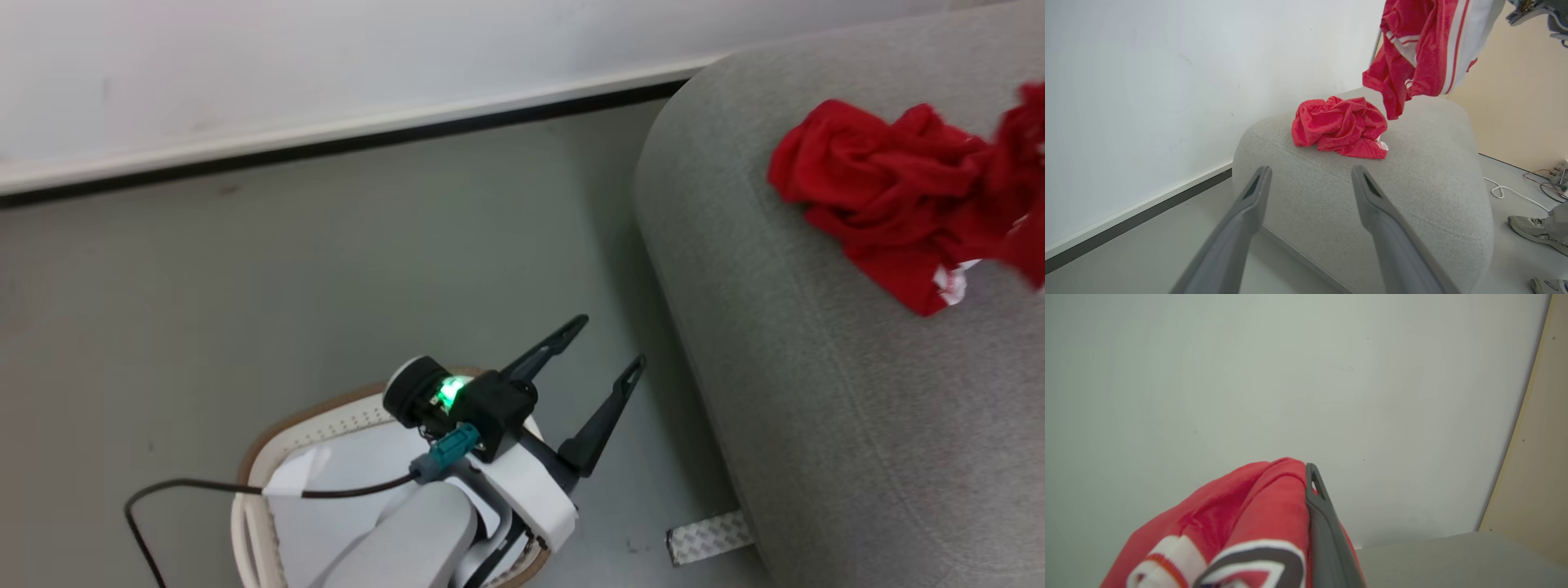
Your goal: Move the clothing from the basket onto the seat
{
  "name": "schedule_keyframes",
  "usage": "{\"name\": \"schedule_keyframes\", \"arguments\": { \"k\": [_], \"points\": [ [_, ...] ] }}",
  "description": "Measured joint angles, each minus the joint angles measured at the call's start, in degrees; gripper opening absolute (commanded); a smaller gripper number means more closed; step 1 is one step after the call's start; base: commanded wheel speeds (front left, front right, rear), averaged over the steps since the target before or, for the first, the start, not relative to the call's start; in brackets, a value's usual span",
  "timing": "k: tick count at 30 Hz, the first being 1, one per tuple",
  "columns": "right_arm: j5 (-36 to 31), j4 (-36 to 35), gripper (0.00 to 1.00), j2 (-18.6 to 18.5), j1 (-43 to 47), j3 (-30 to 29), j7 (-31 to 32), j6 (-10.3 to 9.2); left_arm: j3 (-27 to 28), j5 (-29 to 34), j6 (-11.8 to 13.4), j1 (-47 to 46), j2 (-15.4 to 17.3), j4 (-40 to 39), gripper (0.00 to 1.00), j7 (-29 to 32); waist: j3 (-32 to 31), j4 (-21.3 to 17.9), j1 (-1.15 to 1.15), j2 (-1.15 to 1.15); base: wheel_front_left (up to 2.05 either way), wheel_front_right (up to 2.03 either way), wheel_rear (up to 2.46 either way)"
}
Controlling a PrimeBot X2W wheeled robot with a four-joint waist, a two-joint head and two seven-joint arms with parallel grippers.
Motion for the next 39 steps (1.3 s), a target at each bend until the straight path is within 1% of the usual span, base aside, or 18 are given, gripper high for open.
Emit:
{"name": "schedule_keyframes", "arguments": {
  "k": [3,6,10,15,18,21,24,25,26,27,28,29,30,35,36,37,39],
  "points": [
    [0.30,3.91,0.00,-3.07,-4.54,-1.26,0.01,0.00,0.01,0.49,-0.09,-1.31,0.41,0.15,1.00,0.00,2.86,1.34,0.00,0.00,0.00,0.00,0.00],
    [-0.70,8.49,0.00,-4.77,-8.36,-0.88,0.00,0.00,0.04,0.91,-0.09,-2.72,0.77,0.11,1.00,0.05,5.69,2.83,0.00,0.00,0.00,0.00,0.00],
    [-2.69,15.01,0.00,-4.72,-11.59,1.66,-0.01,0.00,0.14,1.30,0.12,-4.36,1.26,-0.26,1.00,0.25,9.21,4.85,0.01,0.00,0.00,0.00,0.00],
    [-3.59,24.01,0.00,-3.78,-14.71,6.83,0.87,0.00,0.22,1.74,0.35,-6.17,1.81,-1.13,1.00,0.68,13.12,6.97,0.01,0.00,0.00,0.00,0.00],
    [-3.58,28.86,0.00,-3.32,-15.55,11.13,3.20,0.00,0.26,1.81,0.58,-7.14,1.82,-1.38,1.00,0.87,15.19,7.95,0.00,0.00,0.00,0.00,0.00],
    [-1.78,31.79,0.00,-2.60,-15.68,15.12,5.68,0.01,0.19,1.88,0.69,-7.30,1.88,-1.32,1.00,0.86,16.51,8.73,0.01,0.00,0.00,0.00,0.00],
    [0.41,33.08,0.00,-3.24,-16.22,17.73,6.24,0.00,0.23,1.87,0.86,-7.31,1.94,-1.10,1.00,0.82,16.62,8.81,0.00,-0.01,0.00,0.00,0.00],
    [1.03,33.42,0.06,-3.41,-16.38,18.57,6.21,0.00,0.25,1.87,0.87,-7.34,1.96,-1.04,1.00,0.73,16.47,8.71,0.00,-0.01,0.00,0.00,0.00],
    [1.57,33.65,0.14,-3.49,-16.42,19.44,5.95,0.00,0.29,1.85,0.89,-7.34,2.00,-0.93,1.00,0.65,16.26,8.57,0.00,0.00,0.00,0.00,0.00],
    [1.98,33.73,0.28,-3.56,-16.43,20.41,5.78,0.00,0.34,1.78,0.93,-7.34,2.10,-0.75,1.00,0.58,15.99,8.40,0.00,0.00,0.00,0.00,0.00],
    [2.13,33.71,0.45,-3.69,-16.44,21.40,5.27,0.00,0.41,1.77,0.93,-7.33,2.18,-0.58,1.00,0.56,15.68,8.20,0.00,0.00,0.00,0.00,0.00],
    [2.47,33.61,0.79,-3.89,-16.45,22.45,4.78,0.00,0.43,1.68,0.94,-7.31,2.21,-0.40,1.00,0.46,15.30,8.01,0.00,0.00,0.00,0.00,0.00],
    [2.86,33.53,1.00,-4.05,-16.44,23.52,4.78,0.00,0.51,1.52,0.94,-7.25,2.22,-0.24,1.00,0.44,14.87,7.82,0.00,-0.01,0.00,0.00,0.00],
    [4.97,33.01,1.00,-5.05,-15.70,29.38,4.53,0.00,1.46,0.36,1.36,-6.31,2.13,0.52,1.00,0.34,11.71,6.92,0.00,-0.01,0.00,0.00,0.00],
    [5.21,32.67,1.00,-5.34,-15.11,30.80,4.57,0.00,1.74,0.31,1.40,-5.99,2.11,0.65,1.00,0.33,10.91,6.79,0.00,-0.01,0.00,0.00,0.00],
    [5.75,31.96,1.00,-5.86,-13.53,33.63,4.90,0.00,2.43,-0.14,1.72,-5.24,2.13,0.86,1.00,0.16,9.11,6.59,-0.01,-0.01,0.00,0.00,0.00],
    [6.38,30.86,1.00,-6.88,-12.09,36.17,4.97,0.00,3.53,-0.82,2.22,-4.09,2.29,0.99,1.00,0.14,7.07,6.41,-0.01,0.00,0.00,0.00,0.00]
  ]
}}
